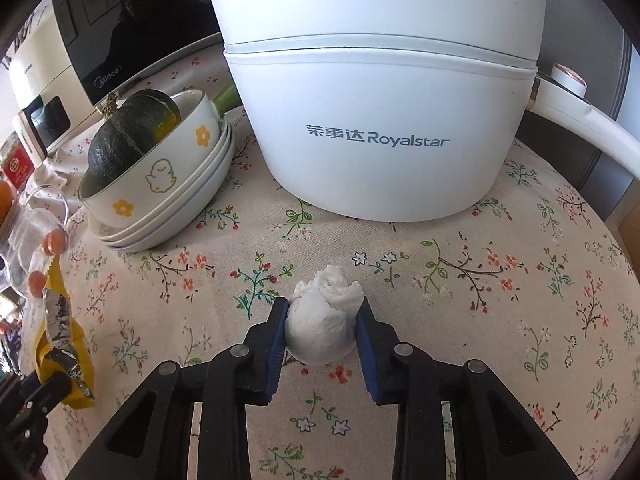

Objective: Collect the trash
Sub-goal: 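Grasp the yellow wrapper with the left gripper while the right grasps the white tissue ball, then carry the yellow wrapper in the left gripper and tissue in the right over the bin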

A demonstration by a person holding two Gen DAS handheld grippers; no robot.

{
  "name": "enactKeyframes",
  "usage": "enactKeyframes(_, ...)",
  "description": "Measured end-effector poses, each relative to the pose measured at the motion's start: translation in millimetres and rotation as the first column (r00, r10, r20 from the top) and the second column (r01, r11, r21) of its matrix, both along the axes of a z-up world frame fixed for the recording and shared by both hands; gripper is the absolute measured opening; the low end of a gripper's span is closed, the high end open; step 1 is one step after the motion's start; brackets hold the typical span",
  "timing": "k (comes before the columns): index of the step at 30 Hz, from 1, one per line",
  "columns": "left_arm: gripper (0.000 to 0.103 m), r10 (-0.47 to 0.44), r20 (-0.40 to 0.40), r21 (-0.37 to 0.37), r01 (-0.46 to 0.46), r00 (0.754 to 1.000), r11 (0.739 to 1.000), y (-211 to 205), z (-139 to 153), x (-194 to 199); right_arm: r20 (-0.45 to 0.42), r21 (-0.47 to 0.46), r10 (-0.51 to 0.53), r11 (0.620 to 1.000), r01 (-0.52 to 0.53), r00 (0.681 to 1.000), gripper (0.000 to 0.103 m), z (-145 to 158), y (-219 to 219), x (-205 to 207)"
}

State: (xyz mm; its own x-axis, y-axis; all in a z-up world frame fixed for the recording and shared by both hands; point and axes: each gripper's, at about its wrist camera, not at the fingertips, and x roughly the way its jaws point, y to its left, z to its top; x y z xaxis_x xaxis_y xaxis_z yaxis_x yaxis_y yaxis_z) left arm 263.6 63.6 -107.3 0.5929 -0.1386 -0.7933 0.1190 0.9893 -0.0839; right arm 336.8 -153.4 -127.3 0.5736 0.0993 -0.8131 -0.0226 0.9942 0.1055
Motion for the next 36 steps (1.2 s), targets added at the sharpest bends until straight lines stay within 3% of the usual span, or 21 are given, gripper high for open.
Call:
enactKeyframes(19,0.023,0.013,0.041,-0.017,-0.013,0.999,1.0,-11,66,-97,0.064,0.016,0.077,0.997,-0.079,0.995,0.033,95,-23,-134)
enactKeyframes(31,0.023,-0.056,0.054,-0.031,0.057,0.997,0.998,-50,79,-168,0.021,0.049,0.096,0.994,-0.097,0.995,0.033,104,-42,-231)
enactKeyframes(36,0.023,-0.079,0.029,-0.104,0.081,0.996,0.991,-65,72,-182,-0.013,0.071,0.065,0.995,-0.064,0.998,0.034,100,-63,-258)
